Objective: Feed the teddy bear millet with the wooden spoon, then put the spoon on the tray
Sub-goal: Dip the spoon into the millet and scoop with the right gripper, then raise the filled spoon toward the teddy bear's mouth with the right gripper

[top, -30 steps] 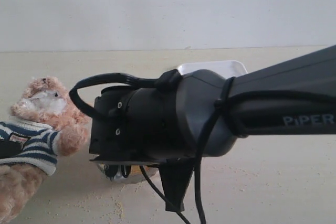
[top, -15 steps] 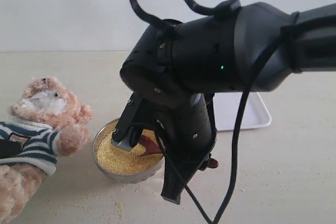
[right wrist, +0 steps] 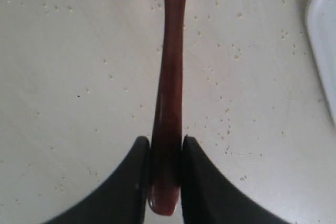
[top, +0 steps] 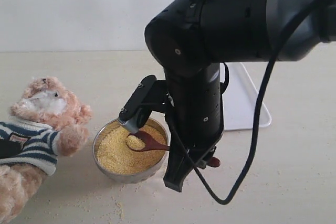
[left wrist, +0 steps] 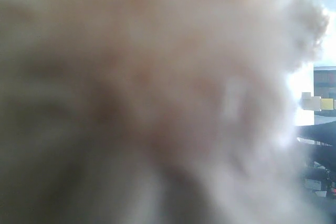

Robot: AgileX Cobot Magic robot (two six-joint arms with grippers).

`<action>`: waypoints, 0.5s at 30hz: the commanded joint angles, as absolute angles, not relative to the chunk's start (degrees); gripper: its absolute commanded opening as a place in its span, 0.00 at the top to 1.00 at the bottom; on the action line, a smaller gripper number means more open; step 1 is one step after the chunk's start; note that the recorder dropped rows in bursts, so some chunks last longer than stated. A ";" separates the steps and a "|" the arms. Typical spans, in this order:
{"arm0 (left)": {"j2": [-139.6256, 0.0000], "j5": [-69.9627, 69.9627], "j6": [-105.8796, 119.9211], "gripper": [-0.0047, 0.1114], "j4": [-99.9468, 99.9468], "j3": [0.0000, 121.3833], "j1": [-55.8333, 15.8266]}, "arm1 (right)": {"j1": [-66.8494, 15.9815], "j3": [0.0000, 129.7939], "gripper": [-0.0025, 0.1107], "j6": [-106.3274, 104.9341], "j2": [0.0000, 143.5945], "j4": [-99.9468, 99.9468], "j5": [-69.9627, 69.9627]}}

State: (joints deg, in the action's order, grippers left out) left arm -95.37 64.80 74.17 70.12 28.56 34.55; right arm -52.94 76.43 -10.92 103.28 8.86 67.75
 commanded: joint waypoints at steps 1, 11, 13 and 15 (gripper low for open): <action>-95.28 65.94 74.66 0.92 71.12 28.74 34.75 | -52.18 76.73 0.98 -12.15 102.35 7.95 67.75; -95.28 65.94 74.66 0.92 71.12 28.74 34.75 | -52.52 84.24 0.98 -12.64 100.51 8.43 69.96; -95.28 65.94 74.66 0.92 71.12 28.74 34.75 | -53.34 88.20 0.98 -12.93 100.59 9.03 69.96; -95.28 65.94 74.66 0.92 71.12 28.74 34.75 | -53.81 91.33 0.98 -13.05 100.72 9.44 69.96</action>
